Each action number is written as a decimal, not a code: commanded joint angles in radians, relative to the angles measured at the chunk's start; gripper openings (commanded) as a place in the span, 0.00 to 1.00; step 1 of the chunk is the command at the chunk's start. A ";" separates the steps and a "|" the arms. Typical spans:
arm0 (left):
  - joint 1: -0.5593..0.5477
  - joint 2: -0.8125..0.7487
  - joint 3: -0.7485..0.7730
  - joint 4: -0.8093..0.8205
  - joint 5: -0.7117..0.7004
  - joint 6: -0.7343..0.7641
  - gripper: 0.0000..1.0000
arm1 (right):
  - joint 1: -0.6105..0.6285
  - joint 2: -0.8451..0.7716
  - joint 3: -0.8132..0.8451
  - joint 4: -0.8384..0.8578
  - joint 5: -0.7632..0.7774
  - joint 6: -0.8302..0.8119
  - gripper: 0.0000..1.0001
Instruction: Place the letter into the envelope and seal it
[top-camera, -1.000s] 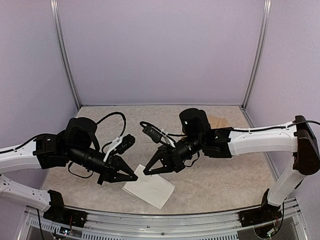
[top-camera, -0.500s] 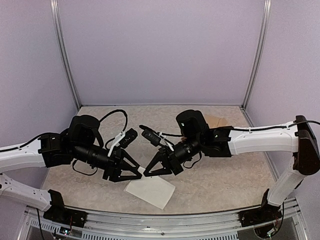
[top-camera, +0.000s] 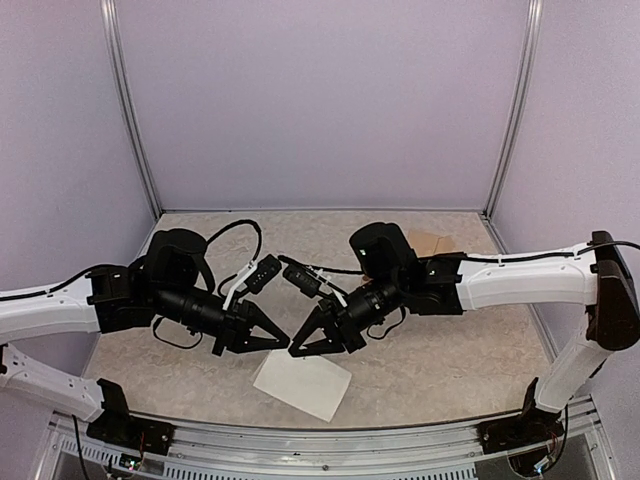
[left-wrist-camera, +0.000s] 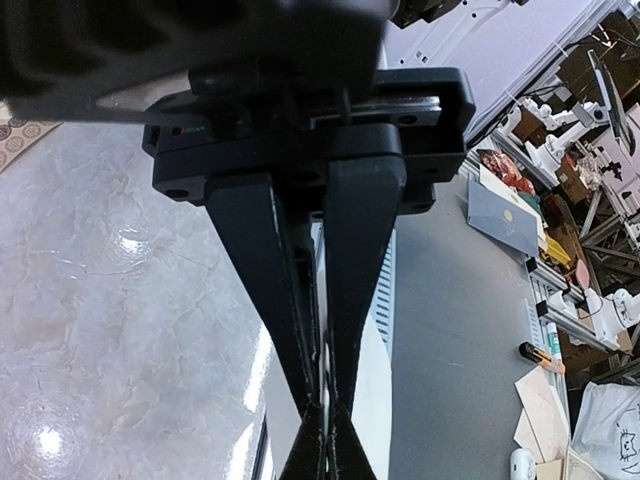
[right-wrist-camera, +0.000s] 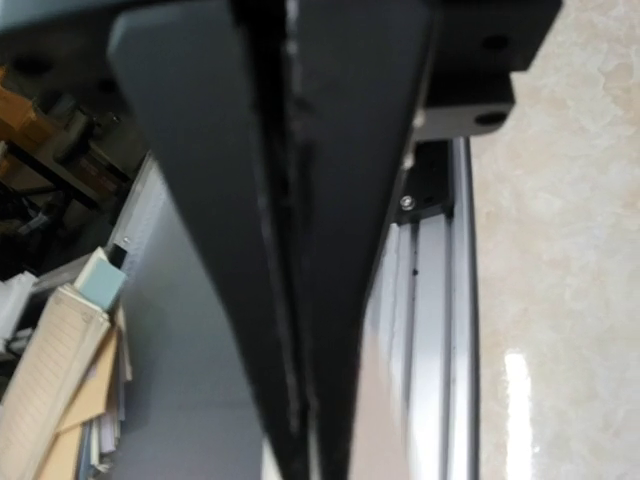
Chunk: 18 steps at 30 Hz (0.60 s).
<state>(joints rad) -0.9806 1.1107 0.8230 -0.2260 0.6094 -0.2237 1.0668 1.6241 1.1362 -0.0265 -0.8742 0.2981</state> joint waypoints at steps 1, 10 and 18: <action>0.025 -0.026 -0.015 0.028 0.005 0.006 0.00 | 0.009 -0.015 -0.006 -0.038 0.018 -0.019 0.09; 0.071 -0.060 -0.019 -0.003 0.024 0.020 0.00 | 0.006 -0.047 -0.062 -0.035 0.026 0.002 0.09; 0.096 -0.080 -0.023 -0.038 0.034 0.037 0.00 | -0.006 -0.080 -0.107 0.002 0.032 0.031 0.07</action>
<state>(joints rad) -0.9096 1.0664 0.8093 -0.2333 0.6430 -0.2115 1.0657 1.5898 1.0718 0.0189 -0.8219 0.3115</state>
